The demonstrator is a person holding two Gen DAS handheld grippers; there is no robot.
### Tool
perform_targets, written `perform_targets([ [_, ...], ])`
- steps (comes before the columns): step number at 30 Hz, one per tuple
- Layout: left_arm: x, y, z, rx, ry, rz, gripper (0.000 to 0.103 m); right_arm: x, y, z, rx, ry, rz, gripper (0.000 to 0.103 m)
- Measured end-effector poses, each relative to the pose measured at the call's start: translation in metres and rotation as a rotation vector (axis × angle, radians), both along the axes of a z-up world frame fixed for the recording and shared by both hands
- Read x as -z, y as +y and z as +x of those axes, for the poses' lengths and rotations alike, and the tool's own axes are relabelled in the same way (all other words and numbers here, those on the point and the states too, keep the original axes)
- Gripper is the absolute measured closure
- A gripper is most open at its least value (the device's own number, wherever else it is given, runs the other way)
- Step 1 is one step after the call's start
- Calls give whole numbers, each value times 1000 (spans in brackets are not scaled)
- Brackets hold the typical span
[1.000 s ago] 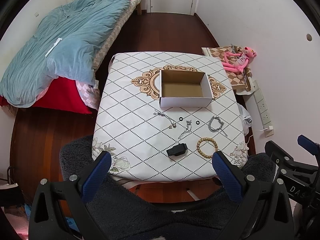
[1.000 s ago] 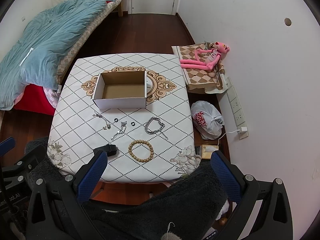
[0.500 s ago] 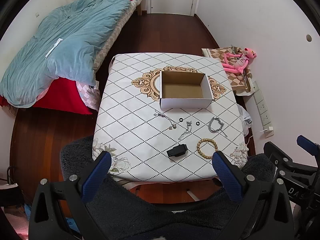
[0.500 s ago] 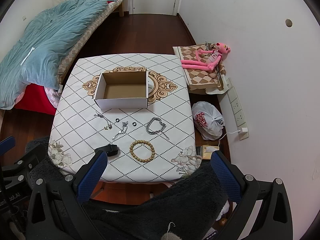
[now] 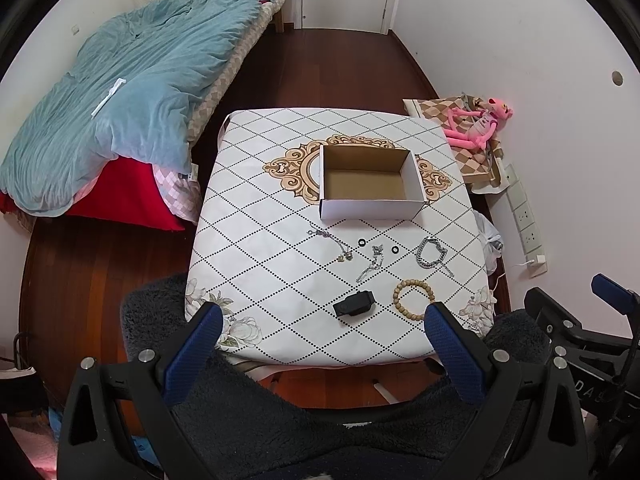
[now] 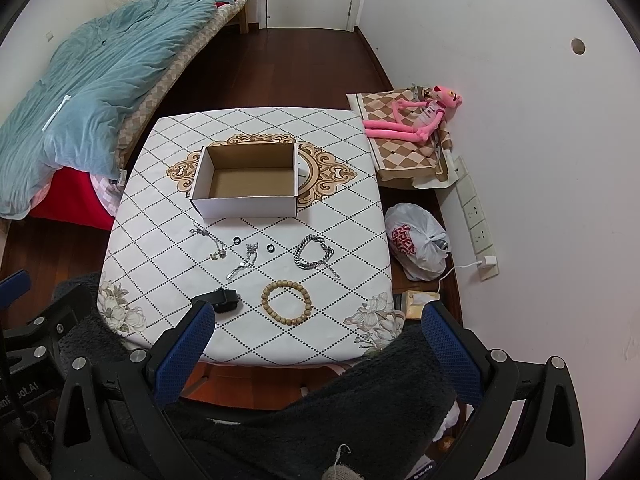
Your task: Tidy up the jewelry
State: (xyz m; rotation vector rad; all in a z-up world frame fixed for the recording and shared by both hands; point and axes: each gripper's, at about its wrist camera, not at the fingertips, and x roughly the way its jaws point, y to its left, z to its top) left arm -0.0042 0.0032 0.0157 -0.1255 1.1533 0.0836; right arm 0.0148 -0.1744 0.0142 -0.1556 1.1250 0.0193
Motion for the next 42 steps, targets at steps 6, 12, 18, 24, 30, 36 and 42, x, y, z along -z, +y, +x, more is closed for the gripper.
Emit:
perform_targets([
  [6,-2,-2,1,4,-3,3,0,-1,0,0,0,-3,-2,0],
  [12,-3,-3,2,0,-6,3,0,-2,-2,1,-3,-5,1,0],
  [18,-3,-3,2,3,-9,1,0,-5,-2,-1,-3,-9,1,0],
  [24,-4,-4,2,6,-8,-3,0,-5,-1,-1,-1,-12,0,0],
  [30,9,-1,13,1,-24,30,0,9,-7,8,22,-1,-2,0],
  [36,51,12,38,-36,-6,89,0,70,-26,41,86,90,23,0],
  [42,114,7,56,8,105,132,0,163,-40,69,150,259,69,0],
])
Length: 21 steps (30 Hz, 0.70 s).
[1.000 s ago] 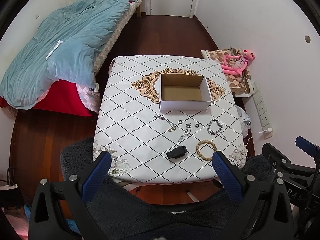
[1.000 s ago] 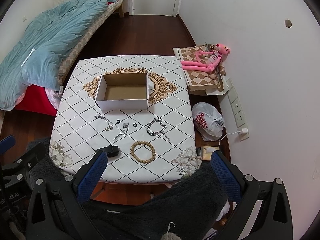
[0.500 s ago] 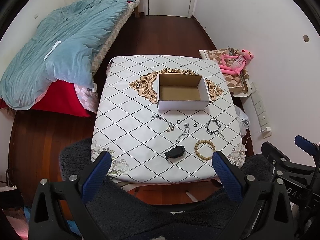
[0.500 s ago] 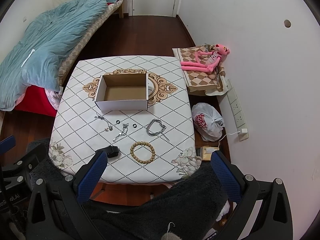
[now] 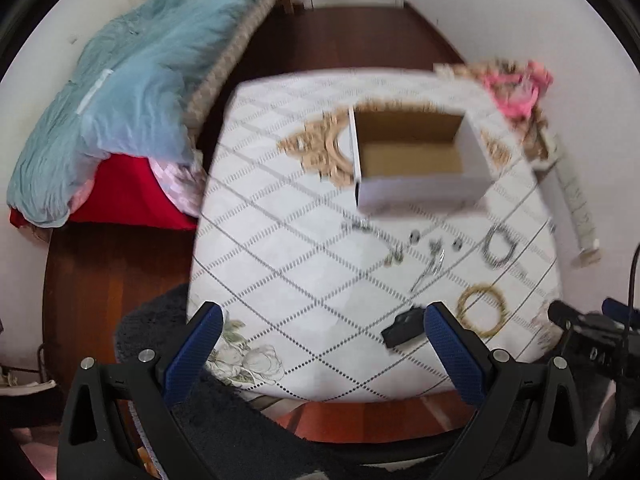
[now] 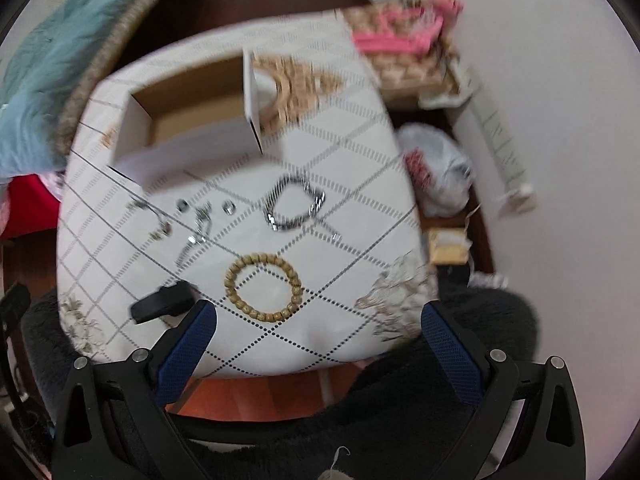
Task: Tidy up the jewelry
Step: 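Grasp the wooden bead bracelet with the right tool while the left tool grasps the black watch band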
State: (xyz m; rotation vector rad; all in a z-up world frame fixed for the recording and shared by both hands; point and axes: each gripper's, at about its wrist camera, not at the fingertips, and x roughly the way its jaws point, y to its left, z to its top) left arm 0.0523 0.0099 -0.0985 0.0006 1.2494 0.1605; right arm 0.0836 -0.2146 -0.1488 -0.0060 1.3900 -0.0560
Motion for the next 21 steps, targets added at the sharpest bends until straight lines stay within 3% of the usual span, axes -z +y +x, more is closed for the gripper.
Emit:
perform_targets([
  [5,47,-9,6,30,74,20,1,56,2,9,7,87,-3,6],
  [10,80,-19,9,68,131,-14,1,88,2,12,12,138,3,13],
  [14,96,-33,9,134,151,-22,6,97,1,11,6,154,6,14],
  [16,103,-39,9,164,173,-31,19,101,-2,10,5,162,9,14],
  [21,112,-53,13,224,165,-67,22,103,-8,10,8,170,15,14],
])
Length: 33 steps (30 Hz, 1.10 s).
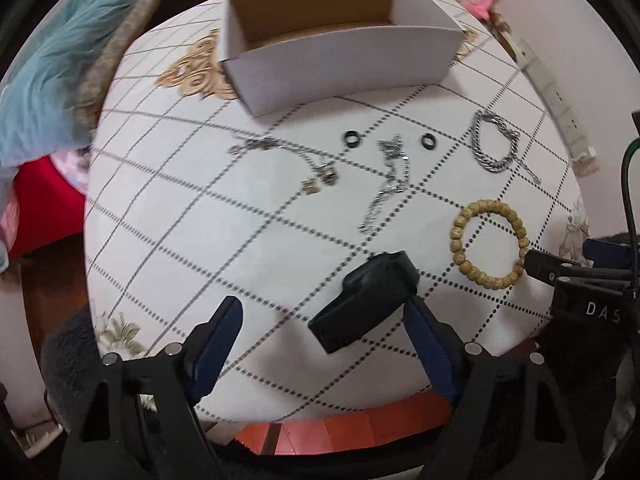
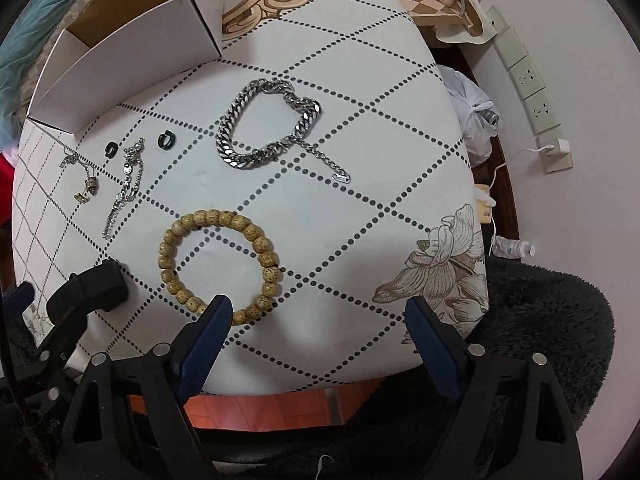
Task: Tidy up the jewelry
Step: 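Grasp the wooden bead bracelet with the right tool while the left tool grasps the black watch band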
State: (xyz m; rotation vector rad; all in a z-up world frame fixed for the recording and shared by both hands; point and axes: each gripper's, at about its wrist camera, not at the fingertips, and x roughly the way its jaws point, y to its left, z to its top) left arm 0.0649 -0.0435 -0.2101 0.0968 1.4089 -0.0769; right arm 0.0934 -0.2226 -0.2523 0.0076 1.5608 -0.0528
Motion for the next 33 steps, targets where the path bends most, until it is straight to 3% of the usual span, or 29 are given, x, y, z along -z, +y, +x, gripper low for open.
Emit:
perform_targets([
  [3,0,-9,5,38,-24,-24,28,0,-1,-1,3,3,5,14],
  [5,-2,-14,8,60,-30,-67,48,1,-2,0,5,0,10,14],
  [7,-4,-20,11,86,-27,-87,78,3,-4,2,7,-2,13,14],
  [9,0,-22,13,100,-9,-76,87,4,-5,3,10,-6,18,14],
  [17,-6,15,14,-15,-16,-149,88,3,-4,4,22,-20,53,20],
  [21,-16,33,14,-63,-46,-148,88,8,0,7,18,-17,76,28],
  [24,-19,39,16,-72,-64,-123,88,17,6,11,2,-8,75,48],
  [26,-19,39,14,-74,-69,-112,88,15,17,11,-48,-54,22,68],
  [27,-18,39,16,-74,-70,-110,88,15,21,10,-62,-72,15,85],
  [28,-18,38,16,-75,-71,-109,88,14,24,9,-71,-85,19,93],
  [33,-24,38,20,-91,-85,-123,88,10,27,5,-51,-101,109,94],
])
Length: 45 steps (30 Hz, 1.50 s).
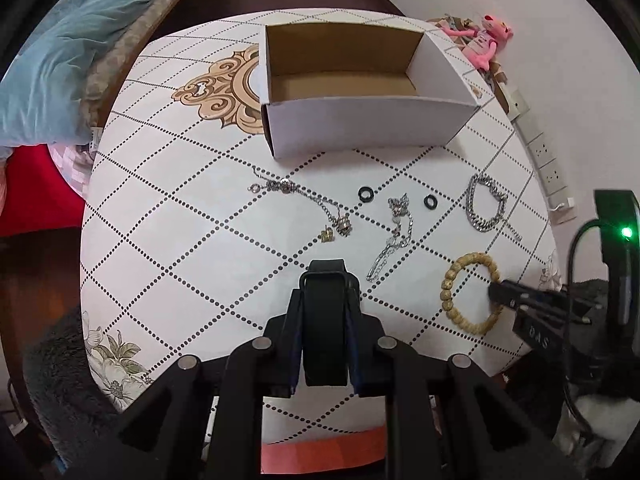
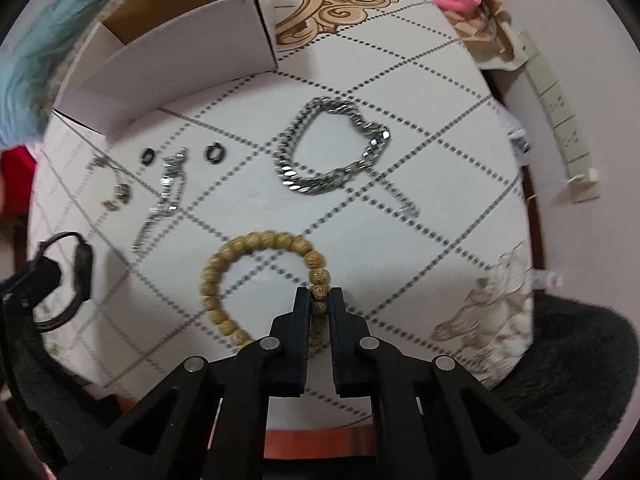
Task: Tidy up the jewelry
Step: 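Grasp the wooden bead bracelet with the right tool while the left tool grasps the black watch band, then lower the bead bracelet and black watch into the white box and open both tools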
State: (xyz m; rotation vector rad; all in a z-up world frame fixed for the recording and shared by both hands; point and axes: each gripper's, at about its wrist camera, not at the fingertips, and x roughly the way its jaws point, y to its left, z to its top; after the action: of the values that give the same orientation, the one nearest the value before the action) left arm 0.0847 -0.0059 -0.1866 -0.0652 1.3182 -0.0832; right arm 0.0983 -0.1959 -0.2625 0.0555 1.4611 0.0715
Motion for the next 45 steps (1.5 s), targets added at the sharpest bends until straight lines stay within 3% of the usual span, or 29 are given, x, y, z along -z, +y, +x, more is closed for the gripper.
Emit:
perform_targets([
  [8,-43,8,15,-24,-78,-66,88,-76,4,4,1,-135,152,94],
  [14,-79,13,51,-31,-140,-118,88,-143,13,46,-37,-259,219,94],
  [18,-89,18,89,-43,-155,-142,88,-171,22,84,-67,-302,236,94],
  [21,-84,21,117,-47,-140,-162,88,-173,33,119,-87,-303,229,94],
  [26,-63,24,158,-57,-82,-190,88,-149,53,169,-104,-237,213,94],
  [33,-33,33,196,-97,24,-241,86,-122,64,201,-119,-183,193,94],
  [35,-33,36,201,-113,24,-233,73,-113,63,209,-116,-139,226,93],
  [36,-35,37,202,-118,15,-227,50,-108,61,213,-109,-114,230,93],
  [38,-41,40,201,-136,-1,-221,17,-98,56,216,-91,-79,213,93],
  [39,-43,42,200,-139,-9,-229,16,-95,55,216,-91,-71,208,91],
  [43,-52,46,195,-144,-31,-152,16,-95,47,207,-90,-86,174,40],
  [45,-54,50,192,-158,-46,-108,9,-97,44,198,-92,-109,143,39],
])
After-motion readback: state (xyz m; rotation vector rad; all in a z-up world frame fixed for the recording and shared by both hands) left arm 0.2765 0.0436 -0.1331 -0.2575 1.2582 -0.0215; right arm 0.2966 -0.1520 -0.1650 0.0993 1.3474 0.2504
